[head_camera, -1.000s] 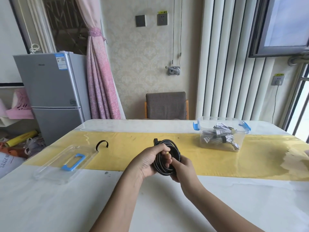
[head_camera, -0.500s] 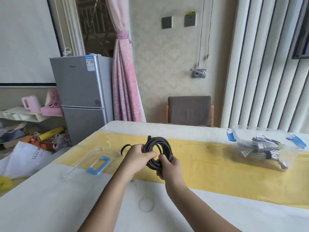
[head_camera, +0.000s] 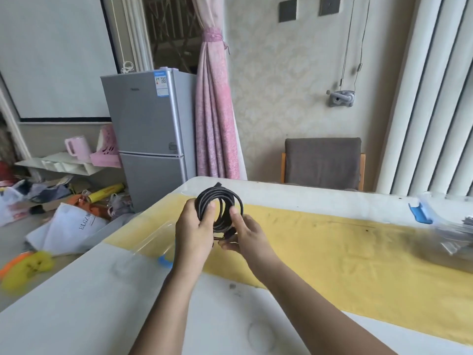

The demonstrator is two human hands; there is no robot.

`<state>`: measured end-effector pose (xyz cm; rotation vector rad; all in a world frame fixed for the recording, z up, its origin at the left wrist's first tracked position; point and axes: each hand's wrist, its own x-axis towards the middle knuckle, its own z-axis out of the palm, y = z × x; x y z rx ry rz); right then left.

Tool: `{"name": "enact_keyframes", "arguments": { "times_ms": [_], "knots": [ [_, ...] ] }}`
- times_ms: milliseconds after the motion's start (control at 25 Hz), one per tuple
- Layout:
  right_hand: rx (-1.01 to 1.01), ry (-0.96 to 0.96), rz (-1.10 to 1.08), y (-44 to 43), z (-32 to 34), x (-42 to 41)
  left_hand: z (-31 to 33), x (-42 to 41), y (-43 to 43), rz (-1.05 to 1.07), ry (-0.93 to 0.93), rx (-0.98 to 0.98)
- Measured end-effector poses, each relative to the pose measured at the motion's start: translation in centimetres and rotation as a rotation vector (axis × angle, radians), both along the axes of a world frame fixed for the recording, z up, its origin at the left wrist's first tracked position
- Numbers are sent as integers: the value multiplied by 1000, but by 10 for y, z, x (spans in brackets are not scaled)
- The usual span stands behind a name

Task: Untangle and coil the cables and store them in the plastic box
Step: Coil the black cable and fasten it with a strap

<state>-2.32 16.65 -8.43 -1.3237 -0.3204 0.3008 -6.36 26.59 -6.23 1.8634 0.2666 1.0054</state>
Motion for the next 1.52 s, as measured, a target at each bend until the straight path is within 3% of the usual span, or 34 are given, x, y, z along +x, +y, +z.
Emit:
{"name": "enact_keyframes", "arguments": {
  "times_ms": [80, 160, 240, 440, 560, 680, 840, 1000, 1200, 1320, 1520],
  "knots": [
    [-194, -116, -72, 3, -10, 22, -2, -6, 15, 92, -33, 38],
    [-555, -290, -156, 8, -24, 46, -6, -7, 24, 137, -33, 42],
    [-798, -400, -101, 17, -37, 62, -9, -6, 27, 145, -13, 51],
    [-893, -505, -24, 31, -45, 71, -14, -6, 26, 131, 62, -50],
    [-839, -514, -13, 18, -42, 60, -12, -11, 24, 111, 71, -95],
    [-670, -360, 6, -14, -27, 47, -10, -13, 17, 2, 72, -159],
    [-672, -222, -19, -74, 2, 30, -11, -13, 0, -166, 141, -79],
    [-494, -84, -57, -119, 34, 8, -10, -15, -15, -293, 196, -34],
    [-241, -245, 10, -131, 73, -15, -7, -20, -34, -350, 269, -49],
    [-345, -374, 108, -127, 74, -20, -6, -20, -39, -385, 267, -124],
    [-532, -463, -17, -123, 59, -17, -14, -14, -43, -410, 297, -168]
  ]
}}
